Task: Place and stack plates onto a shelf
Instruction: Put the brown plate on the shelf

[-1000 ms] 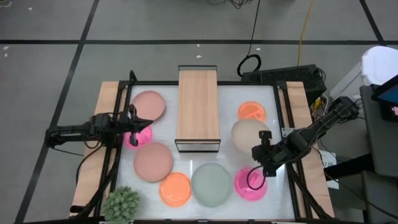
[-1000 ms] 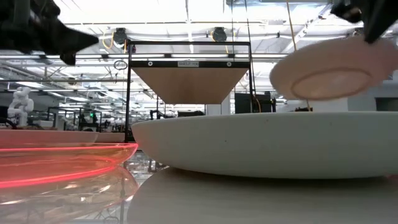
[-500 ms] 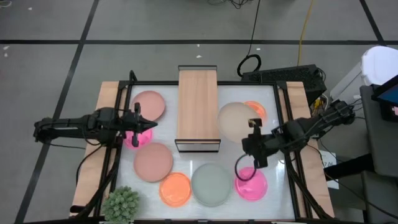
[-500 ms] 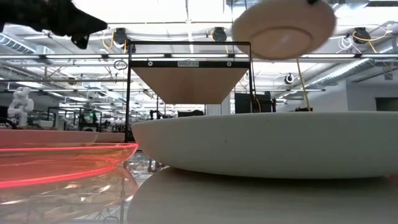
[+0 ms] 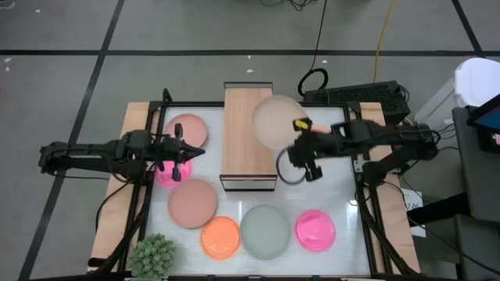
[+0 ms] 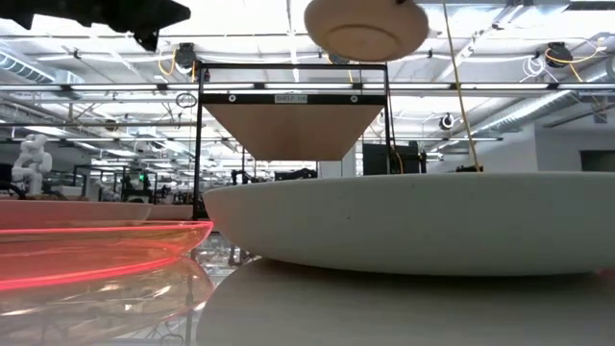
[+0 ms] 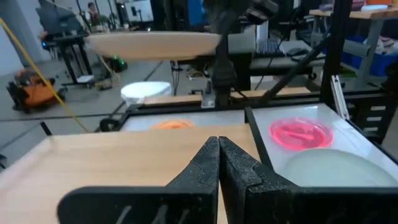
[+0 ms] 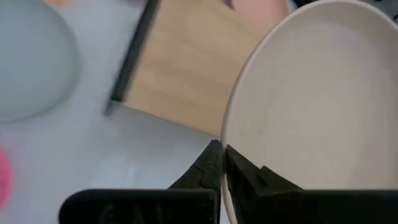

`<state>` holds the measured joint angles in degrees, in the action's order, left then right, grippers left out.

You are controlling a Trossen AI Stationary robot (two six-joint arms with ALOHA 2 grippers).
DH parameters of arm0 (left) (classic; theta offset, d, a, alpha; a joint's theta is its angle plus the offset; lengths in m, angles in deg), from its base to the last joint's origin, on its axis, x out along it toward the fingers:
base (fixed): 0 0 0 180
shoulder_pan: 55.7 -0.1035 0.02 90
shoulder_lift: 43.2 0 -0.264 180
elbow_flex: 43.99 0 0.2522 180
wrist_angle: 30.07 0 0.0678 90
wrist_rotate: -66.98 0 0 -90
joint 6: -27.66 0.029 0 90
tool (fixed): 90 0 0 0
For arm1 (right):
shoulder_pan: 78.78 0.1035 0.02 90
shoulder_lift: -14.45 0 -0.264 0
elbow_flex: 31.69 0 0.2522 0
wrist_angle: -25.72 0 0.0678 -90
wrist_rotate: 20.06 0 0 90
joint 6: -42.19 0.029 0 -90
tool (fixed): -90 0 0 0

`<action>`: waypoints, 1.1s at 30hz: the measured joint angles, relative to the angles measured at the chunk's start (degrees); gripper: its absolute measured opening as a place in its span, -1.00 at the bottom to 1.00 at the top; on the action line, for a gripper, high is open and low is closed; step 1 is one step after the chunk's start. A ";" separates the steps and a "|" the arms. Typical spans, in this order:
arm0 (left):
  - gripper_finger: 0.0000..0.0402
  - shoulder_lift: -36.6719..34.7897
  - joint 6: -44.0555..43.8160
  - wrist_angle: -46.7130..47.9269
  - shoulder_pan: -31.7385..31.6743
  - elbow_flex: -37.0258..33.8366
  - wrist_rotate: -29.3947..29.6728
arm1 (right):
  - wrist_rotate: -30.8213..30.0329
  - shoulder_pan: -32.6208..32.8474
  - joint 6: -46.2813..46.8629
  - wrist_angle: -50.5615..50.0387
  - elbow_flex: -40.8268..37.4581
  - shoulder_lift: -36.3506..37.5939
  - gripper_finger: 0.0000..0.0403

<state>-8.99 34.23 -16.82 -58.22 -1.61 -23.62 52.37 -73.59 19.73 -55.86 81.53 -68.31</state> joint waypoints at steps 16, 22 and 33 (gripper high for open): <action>-0.98 6.06 -5.30 -4.54 -0.09 0.00 0.18 | 13.04 -22.02 -22.41 16.85 0.99 -8.74 -1.00; -0.98 6.04 -6.30 -6.38 -0.13 0.00 0.65 | 13.32 -25.97 -25.24 18.15 0.99 -14.31 -1.00; -0.98 6.04 -5.61 -6.67 -0.13 0.00 2.62 | 17.86 -27.33 -28.56 18.24 0.99 -19.39 -1.00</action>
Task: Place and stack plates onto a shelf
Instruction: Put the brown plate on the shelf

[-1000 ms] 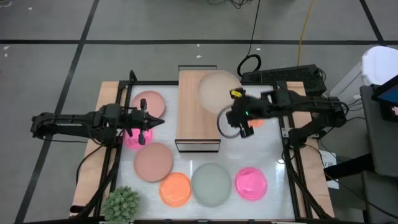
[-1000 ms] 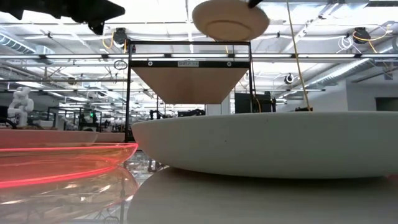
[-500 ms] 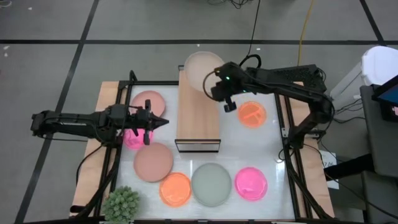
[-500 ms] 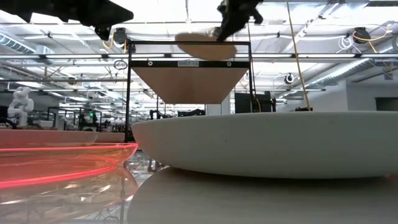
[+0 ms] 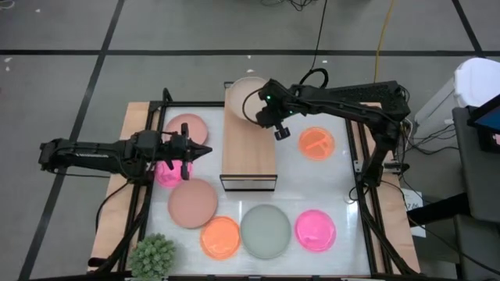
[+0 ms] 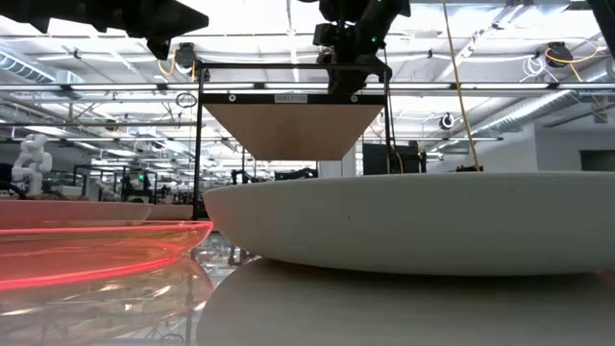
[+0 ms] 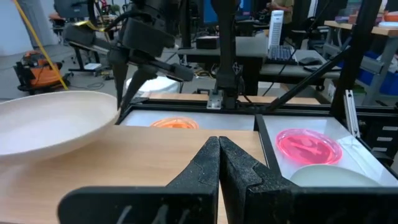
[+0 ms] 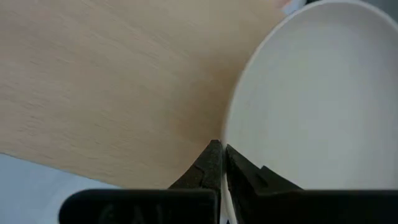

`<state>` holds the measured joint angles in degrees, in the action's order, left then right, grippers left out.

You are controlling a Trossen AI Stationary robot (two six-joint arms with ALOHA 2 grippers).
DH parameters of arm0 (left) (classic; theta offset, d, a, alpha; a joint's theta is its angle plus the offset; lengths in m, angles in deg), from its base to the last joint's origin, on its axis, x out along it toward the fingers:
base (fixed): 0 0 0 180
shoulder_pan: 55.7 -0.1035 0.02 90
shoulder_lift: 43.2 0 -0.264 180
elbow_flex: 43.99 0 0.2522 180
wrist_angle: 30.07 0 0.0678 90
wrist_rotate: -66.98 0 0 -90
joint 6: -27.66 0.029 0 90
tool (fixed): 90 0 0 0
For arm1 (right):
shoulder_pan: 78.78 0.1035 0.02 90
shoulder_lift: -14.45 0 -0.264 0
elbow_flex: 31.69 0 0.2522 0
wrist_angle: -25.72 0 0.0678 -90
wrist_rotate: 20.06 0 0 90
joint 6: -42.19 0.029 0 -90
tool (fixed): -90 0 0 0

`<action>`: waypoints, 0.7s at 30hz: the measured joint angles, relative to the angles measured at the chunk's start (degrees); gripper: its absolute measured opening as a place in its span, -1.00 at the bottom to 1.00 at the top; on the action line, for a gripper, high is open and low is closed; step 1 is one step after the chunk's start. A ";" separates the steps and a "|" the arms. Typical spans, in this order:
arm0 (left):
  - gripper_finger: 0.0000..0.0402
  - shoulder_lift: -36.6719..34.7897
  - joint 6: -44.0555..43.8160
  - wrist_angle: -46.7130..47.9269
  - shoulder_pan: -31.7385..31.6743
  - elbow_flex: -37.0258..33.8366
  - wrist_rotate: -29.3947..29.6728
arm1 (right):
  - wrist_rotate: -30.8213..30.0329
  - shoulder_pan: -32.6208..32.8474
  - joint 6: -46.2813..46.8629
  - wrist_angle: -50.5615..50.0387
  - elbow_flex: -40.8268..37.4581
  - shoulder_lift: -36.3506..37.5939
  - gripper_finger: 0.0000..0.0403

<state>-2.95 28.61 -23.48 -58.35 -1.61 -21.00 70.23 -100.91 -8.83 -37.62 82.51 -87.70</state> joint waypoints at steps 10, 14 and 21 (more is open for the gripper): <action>-0.98 0.00 0.26 0.04 0.00 0.00 0.03 | 4.50 -0.35 -1.20 0.28 -0.02 0.00 -1.00; -0.98 0.00 0.96 0.05 0.00 0.00 0.02 | 4.45 -0.37 -0.68 2.58 -0.08 -0.98 -1.00; -0.98 0.00 1.74 0.07 0.00 0.00 0.06 | 4.34 -0.45 -0.62 2.83 -0.15 -1.78 -1.00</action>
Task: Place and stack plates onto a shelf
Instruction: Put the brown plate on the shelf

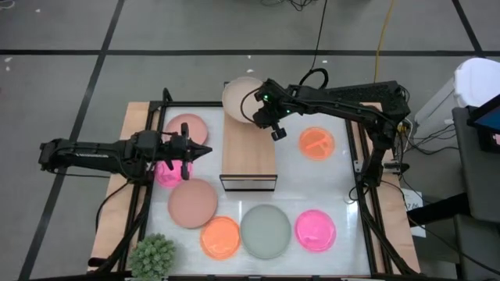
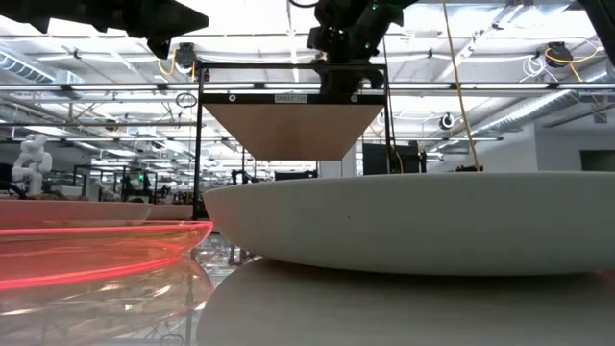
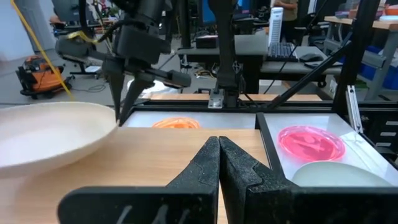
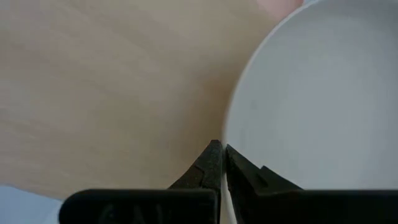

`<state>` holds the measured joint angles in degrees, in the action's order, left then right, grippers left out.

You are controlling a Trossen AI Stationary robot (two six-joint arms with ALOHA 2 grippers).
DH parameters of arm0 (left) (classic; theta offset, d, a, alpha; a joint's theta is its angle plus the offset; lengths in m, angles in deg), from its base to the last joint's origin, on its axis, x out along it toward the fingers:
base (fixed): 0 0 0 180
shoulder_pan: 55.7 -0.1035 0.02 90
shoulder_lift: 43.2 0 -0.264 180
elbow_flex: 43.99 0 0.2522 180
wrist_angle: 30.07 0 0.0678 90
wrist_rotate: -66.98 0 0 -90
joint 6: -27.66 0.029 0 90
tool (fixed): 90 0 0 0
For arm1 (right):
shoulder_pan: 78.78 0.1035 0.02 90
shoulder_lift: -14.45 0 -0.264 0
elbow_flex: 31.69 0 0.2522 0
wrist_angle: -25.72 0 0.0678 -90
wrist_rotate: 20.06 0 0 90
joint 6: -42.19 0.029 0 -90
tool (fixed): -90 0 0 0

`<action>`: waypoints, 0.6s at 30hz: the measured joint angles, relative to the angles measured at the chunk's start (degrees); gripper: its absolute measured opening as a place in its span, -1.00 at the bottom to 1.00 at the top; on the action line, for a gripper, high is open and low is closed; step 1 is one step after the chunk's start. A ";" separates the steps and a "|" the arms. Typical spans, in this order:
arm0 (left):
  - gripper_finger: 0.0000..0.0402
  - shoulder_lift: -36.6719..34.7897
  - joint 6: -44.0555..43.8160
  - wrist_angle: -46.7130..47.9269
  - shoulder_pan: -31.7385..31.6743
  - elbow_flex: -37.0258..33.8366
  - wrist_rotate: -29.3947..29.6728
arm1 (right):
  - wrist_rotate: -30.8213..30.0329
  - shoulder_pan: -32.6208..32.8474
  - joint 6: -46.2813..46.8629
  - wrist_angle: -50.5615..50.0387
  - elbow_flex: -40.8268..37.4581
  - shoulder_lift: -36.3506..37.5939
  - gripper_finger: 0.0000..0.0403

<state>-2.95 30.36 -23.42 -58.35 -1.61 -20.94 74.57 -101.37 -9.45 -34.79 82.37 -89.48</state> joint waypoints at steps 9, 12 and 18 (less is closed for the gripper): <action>-0.98 0.00 0.16 0.02 -0.02 0.00 3.66 | -0.46 -0.20 0.36 2.85 -2.12 -0.28 -0.94; -0.98 0.00 0.14 0.02 0.00 -0.01 3.64 | -3.04 -0.18 1.29 3.35 -2.13 -0.28 -0.86; -0.98 0.00 0.05 0.02 0.00 -0.02 3.64 | -4.20 0.27 3.29 3.25 -2.17 0.61 -0.65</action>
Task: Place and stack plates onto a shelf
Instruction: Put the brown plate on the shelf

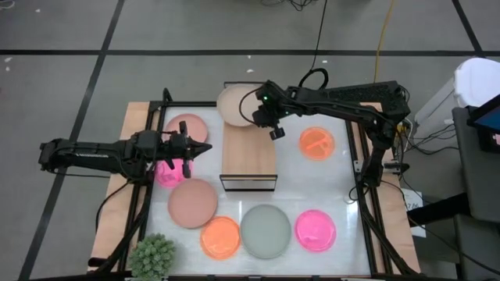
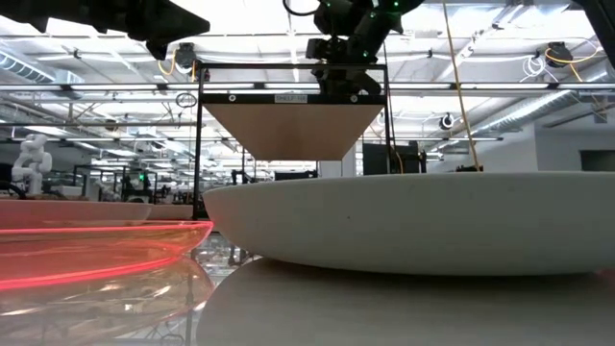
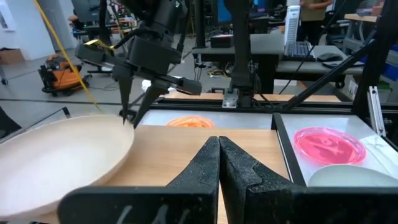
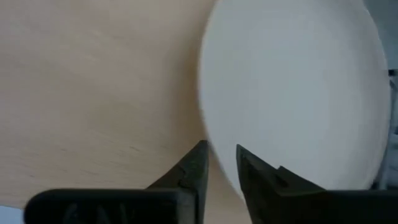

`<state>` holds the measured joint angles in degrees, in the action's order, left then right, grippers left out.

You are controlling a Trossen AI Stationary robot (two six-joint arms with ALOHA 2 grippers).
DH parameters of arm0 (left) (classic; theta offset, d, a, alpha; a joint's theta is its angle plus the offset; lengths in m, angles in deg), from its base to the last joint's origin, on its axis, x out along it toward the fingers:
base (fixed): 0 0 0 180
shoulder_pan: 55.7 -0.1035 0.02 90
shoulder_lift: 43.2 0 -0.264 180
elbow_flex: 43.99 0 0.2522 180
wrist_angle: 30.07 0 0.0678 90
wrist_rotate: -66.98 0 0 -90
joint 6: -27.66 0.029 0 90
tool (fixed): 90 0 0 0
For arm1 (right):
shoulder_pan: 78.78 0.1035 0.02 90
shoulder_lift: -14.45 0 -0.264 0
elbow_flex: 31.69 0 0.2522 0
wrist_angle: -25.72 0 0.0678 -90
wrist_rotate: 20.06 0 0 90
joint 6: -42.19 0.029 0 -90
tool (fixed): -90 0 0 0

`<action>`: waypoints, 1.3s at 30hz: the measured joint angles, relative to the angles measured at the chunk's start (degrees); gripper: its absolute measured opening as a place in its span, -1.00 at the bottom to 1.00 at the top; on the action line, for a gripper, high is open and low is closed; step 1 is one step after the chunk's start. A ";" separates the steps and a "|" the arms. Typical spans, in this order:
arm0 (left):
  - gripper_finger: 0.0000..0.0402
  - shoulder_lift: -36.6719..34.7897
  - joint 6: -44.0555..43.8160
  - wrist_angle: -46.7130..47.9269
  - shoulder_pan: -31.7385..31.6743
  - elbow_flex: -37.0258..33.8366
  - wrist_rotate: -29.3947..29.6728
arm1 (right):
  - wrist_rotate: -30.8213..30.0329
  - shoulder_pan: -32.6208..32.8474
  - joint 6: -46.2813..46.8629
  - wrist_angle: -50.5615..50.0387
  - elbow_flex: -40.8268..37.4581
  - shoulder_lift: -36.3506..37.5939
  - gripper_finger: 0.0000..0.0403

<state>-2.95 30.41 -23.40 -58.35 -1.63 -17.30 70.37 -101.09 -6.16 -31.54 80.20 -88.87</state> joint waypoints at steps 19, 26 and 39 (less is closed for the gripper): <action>-0.98 -0.02 -0.42 1.76 0.00 -0.02 9.03 | -6.38 10.86 10.45 5.33 -7.84 12.92 -0.47; -0.98 -0.02 -1.25 1.49 0.13 -0.02 4.13 | 0.34 4.57 7.75 17.78 -14.40 11.17 -0.43; -0.98 -0.02 -0.36 2.58 0.06 -0.02 3.34 | 10.04 -1.00 7.82 17.87 -14.45 6.28 -0.41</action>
<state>-2.97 30.05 -20.82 -58.29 -1.65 -13.96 80.41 -102.10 1.66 -13.66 65.75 -82.59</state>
